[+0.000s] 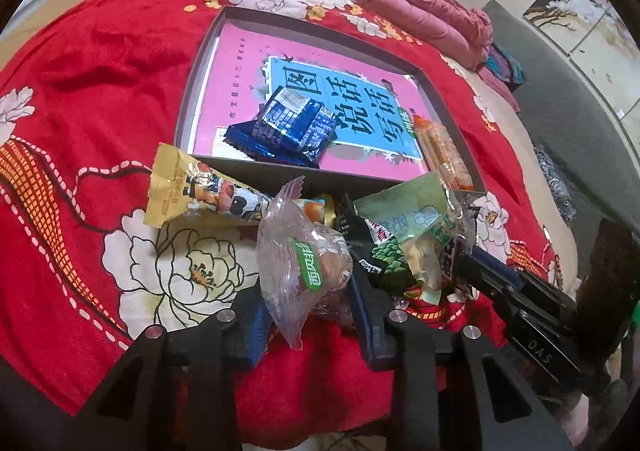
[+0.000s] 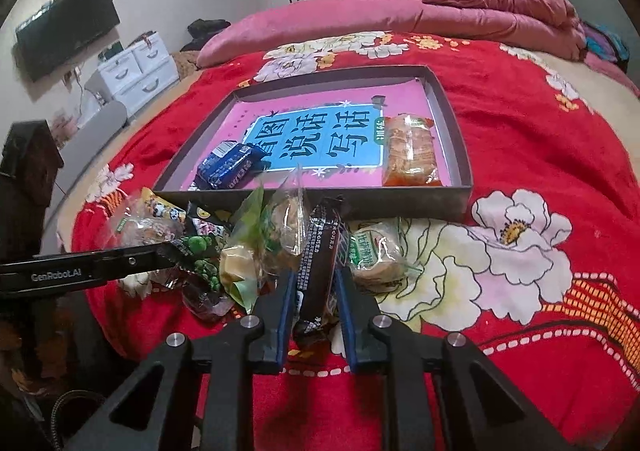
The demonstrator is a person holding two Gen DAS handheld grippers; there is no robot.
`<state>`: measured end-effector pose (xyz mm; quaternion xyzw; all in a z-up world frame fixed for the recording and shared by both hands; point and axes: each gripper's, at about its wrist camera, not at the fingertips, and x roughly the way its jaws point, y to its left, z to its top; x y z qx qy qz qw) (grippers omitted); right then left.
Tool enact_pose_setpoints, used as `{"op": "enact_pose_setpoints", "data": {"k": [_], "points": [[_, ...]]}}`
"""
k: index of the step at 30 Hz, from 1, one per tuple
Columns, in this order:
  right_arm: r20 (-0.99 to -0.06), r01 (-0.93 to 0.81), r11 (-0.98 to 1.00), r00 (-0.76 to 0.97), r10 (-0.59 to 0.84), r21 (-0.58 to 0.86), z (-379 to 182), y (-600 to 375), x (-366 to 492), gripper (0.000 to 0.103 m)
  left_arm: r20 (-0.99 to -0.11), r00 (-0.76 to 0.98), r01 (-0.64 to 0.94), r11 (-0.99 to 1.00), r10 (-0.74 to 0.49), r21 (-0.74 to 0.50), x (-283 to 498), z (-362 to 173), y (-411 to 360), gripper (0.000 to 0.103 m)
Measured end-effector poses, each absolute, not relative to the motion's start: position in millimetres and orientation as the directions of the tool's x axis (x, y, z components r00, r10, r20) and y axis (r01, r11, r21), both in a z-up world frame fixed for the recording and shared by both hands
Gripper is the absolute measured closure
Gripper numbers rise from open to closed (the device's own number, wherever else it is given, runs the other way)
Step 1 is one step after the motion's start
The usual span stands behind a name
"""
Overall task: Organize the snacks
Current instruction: 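Grasp the clear green-label bag with the left tool while the right tool grasps the Snickers bar, then lift the clear bag with the left tool while the right tool lifts the Snickers bar toward the tray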
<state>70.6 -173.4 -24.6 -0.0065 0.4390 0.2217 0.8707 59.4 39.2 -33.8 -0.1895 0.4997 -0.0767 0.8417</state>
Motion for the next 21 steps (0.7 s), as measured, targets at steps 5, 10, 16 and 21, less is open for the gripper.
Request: {"op": "enact_pose_setpoints", "data": {"k": [5,10,16,21], "points": [[-0.774,-0.39,0.912,0.536,0.337,0.127,-26,-164,75,0.078,-0.815,0.485,-0.067,0.916,-0.318,-0.397,60,-37,40,0.067],[-0.784,-0.386,0.919,0.544,0.299,0.083,-30,-154,81,0.073,-0.819,0.479,-0.076,0.914,-0.316,-0.398,61,-41,40,0.067],[-0.791,-0.406,0.914,0.55,0.268,0.028,-36,-142,89,0.074,-0.823,0.473,-0.086,0.913,-0.316,-0.4,63,-44,41,0.067],[-0.794,-0.417,0.906,0.525,0.306,0.074,-36,-149,93,0.079,-0.816,0.48,-0.082,0.91,-0.322,-0.407,64,-44,43,0.068]]}}
